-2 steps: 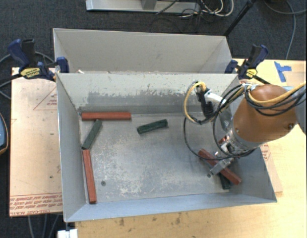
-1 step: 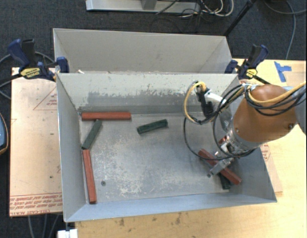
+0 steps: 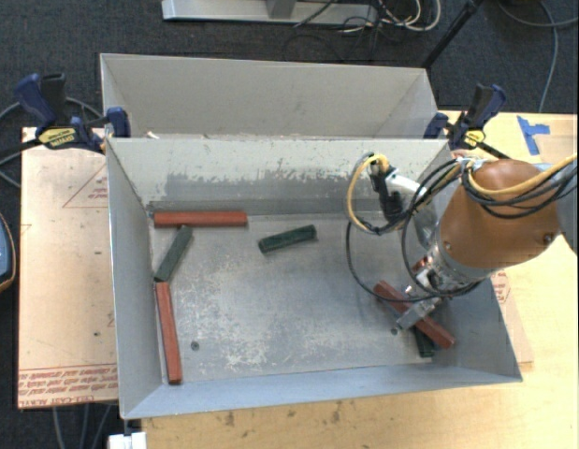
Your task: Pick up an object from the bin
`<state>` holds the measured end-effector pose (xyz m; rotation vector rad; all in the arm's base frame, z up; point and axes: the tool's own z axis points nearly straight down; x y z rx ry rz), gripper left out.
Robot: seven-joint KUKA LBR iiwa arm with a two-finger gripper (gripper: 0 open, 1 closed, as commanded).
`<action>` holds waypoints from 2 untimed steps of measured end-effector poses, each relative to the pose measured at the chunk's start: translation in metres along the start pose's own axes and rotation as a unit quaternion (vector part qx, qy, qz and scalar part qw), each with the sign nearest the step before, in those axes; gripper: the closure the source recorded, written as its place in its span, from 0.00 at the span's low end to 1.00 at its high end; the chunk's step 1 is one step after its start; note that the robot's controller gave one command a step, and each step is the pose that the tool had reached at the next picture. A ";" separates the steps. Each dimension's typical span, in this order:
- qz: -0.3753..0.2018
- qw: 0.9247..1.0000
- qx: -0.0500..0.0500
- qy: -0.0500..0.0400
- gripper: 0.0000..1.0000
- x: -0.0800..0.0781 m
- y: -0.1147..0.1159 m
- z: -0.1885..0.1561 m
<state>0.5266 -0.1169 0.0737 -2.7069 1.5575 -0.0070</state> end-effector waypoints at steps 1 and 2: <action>-0.080 0.997 -0.007 0.001 1.00 -0.021 -0.017 -0.061; -0.064 0.998 -0.005 0.005 1.00 0.031 -0.033 -0.158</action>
Offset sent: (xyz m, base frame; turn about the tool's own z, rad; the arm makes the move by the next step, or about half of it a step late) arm 0.0019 0.0243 0.0602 -0.1639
